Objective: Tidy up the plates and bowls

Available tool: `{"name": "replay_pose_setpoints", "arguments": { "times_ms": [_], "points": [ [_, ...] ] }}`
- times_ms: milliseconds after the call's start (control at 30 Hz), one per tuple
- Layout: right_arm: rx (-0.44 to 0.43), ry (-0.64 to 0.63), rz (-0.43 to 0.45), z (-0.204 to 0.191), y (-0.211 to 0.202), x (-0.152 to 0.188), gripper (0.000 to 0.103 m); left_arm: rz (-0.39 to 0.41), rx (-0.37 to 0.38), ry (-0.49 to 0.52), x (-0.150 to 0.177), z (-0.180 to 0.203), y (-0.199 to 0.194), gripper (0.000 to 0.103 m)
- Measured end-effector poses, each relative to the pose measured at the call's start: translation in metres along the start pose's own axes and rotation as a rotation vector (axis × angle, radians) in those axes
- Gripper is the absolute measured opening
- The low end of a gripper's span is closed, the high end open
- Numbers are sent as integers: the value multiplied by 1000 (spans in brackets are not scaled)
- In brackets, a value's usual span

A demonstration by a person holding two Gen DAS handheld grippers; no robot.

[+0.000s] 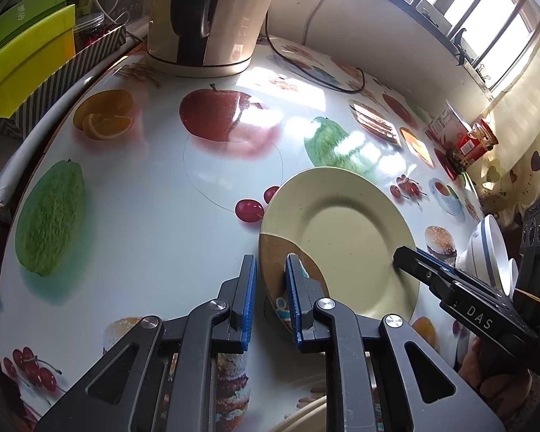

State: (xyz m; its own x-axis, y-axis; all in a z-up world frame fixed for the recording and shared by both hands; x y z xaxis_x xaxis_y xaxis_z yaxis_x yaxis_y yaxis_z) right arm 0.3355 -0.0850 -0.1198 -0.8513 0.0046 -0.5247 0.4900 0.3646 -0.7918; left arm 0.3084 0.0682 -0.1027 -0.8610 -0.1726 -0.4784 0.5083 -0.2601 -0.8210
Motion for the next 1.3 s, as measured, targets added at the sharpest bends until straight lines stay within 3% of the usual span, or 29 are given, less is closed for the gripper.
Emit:
{"name": "replay_pose_setpoints", "arguments": {
  "times_ms": [800,1300],
  "points": [
    [-13,14,12,1,-9,0,20,10,-22,1,0,2,-6,15],
    [-37,6,53,-10,-40,3,19,54,-12,5,6,6,-39,15]
  ]
}}
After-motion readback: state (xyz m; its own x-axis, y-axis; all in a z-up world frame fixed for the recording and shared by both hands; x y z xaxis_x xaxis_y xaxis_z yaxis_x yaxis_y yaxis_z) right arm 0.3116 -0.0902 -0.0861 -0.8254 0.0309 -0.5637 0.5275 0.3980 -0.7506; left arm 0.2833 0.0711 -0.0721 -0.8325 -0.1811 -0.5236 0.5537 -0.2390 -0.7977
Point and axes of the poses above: each gripper's, at about its wrist camera, not at the fingertips, and y roughly the way its jaws point, z to its right, x to its underside, the point moved 10 cm from there along y, roughly the way its jaws point, and after that the axes turned 2 degrees about z, right-handed, at the moved point
